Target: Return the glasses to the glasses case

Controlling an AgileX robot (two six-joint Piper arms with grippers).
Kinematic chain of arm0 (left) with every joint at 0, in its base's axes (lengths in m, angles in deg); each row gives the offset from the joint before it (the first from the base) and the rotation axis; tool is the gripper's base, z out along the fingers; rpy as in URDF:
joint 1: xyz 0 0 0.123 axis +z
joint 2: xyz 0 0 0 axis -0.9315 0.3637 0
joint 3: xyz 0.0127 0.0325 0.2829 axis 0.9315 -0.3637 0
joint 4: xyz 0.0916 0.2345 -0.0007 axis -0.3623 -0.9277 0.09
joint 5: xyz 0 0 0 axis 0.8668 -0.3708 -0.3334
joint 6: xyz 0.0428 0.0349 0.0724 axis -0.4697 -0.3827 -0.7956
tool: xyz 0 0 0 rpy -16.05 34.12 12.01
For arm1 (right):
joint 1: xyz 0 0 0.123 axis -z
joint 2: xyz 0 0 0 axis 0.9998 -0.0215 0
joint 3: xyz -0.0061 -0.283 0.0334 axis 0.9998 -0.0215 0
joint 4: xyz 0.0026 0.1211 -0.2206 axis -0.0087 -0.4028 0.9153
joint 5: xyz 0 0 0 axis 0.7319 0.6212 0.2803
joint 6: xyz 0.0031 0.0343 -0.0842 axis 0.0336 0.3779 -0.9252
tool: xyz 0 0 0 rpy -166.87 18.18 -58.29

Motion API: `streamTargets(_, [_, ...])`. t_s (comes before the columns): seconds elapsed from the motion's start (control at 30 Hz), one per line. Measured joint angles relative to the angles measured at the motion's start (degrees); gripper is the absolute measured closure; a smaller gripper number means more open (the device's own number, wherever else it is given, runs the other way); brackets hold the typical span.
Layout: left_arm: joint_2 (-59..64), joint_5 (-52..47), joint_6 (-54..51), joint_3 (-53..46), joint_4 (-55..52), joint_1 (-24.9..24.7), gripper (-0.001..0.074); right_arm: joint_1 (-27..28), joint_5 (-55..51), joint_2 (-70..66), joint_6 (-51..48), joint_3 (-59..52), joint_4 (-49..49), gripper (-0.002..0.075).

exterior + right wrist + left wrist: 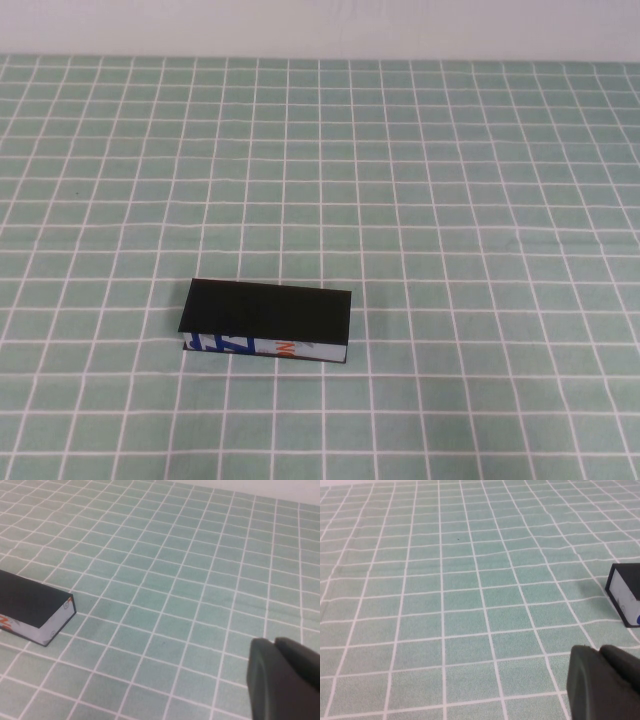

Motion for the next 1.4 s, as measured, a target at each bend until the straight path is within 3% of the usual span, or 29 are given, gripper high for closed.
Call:
streamTargets(0.43, [0.0,0.0,0.0,0.0,0.0,0.0,0.0737,0.84,0.0,0.91,0.0,0.0,-0.25,0.0739])
streamTargets(0.7, [-0.1,0.0,0.0,0.0,0.0,0.0,0.0737,8.74,0.0,7.25,0.0,0.0,-0.12,0.0739])
streamTargets(0.97, [-0.1,0.0,0.0,0.0,0.0,0.0,0.0737,15.71,-3.91,12.03,-0.21,-1.58,-9.54,0.0739])
streamTargets(1.4, [-0.1,0.0,0.0,0.0,0.0,0.0,0.0737,24.13,3.15,20.48,-2.67,-21.05,-12.25,0.0739])
